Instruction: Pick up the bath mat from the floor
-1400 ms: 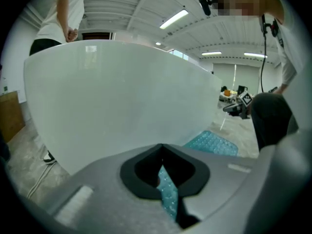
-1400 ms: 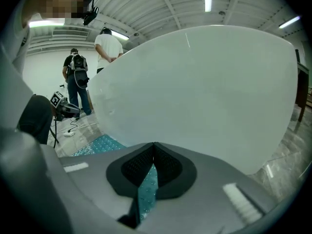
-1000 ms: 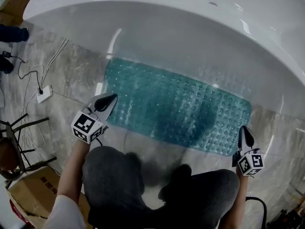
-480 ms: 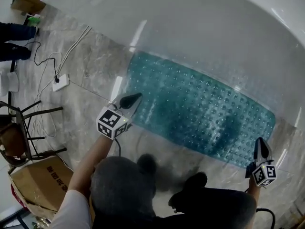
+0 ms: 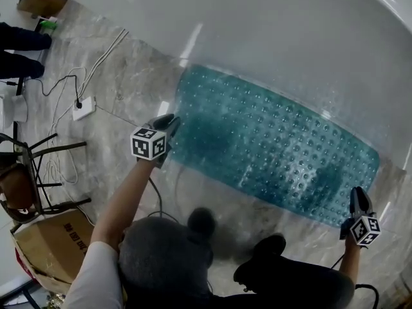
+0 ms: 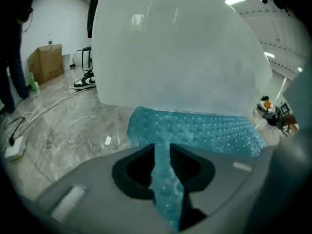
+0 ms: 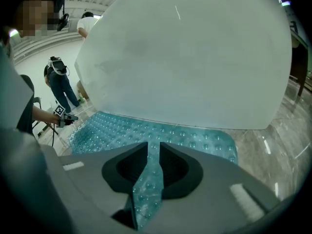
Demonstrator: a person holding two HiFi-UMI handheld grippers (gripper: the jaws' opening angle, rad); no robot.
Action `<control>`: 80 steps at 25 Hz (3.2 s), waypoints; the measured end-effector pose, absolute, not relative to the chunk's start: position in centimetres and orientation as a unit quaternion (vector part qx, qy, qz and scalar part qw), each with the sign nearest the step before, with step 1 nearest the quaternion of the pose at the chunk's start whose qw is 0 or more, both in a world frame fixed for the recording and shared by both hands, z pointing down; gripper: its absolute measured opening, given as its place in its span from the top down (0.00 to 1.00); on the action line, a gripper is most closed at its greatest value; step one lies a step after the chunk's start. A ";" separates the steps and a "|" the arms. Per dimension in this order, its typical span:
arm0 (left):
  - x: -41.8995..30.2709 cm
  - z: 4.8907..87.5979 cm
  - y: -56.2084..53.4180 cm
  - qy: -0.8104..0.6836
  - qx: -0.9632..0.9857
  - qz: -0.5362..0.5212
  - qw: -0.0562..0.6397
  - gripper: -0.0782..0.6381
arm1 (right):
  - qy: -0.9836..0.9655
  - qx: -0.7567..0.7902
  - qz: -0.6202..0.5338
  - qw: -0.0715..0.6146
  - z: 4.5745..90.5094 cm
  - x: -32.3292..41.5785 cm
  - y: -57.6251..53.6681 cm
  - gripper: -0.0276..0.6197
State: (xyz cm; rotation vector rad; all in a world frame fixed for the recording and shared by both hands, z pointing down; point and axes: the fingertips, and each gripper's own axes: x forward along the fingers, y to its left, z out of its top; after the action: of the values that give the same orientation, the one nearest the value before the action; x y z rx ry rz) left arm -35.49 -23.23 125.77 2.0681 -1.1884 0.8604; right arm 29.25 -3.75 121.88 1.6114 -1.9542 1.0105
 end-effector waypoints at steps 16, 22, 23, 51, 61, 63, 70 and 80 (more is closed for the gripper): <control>-39.1 134.5 -24.3 -0.370 0.736 0.469 0.318 0.45 | -0.683 0.569 0.371 0.267 125.8 29.9 -0.2 0.84; -38.2 135.6 -24.6 -0.358 0.744 0.480 0.298 0.51 | -0.667 0.589 0.373 0.262 127.7 31.5 0.9 0.84; -37.6 135.7 -24.6 -0.354 0.747 0.481 0.292 0.52 | -0.663 0.594 0.373 0.261 128.0 32.0 1.4 0.84; -30.7 130.2 -21.2 -0.310 0.793 0.444 0.280 0.85 | -0.559 0.622 0.475 0.273 137.9 46.7 4.5 0.31; -30.0 130.2 -21.1 -0.302 0.786 0.412 0.349 0.82 | -0.583 0.601 0.460 0.295 137.5 44.7 4.0 0.67; -29.9 130.6 -21.0 -0.296 0.784 0.419 0.350 0.82 | -0.591 0.596 0.450 0.306 137.2 44.1 3.9 0.74; -31.0 131.0 -21.2 -0.312 0.772 0.451 0.322 0.87 | -0.608 0.587 0.448 0.291 135.5 42.9 3.9 0.87; -29.5 124.9 -19.1 -0.301 0.806 0.385 0.334 0.87 | -0.649 0.546 0.467 0.250 127.8 38.9 3.8 0.89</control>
State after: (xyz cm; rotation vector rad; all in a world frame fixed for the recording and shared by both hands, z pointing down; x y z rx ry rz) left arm -29.45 -19.06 124.93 2.1024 -0.7853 1.0060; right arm 38.91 3.83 127.80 1.4876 -1.7660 1.2707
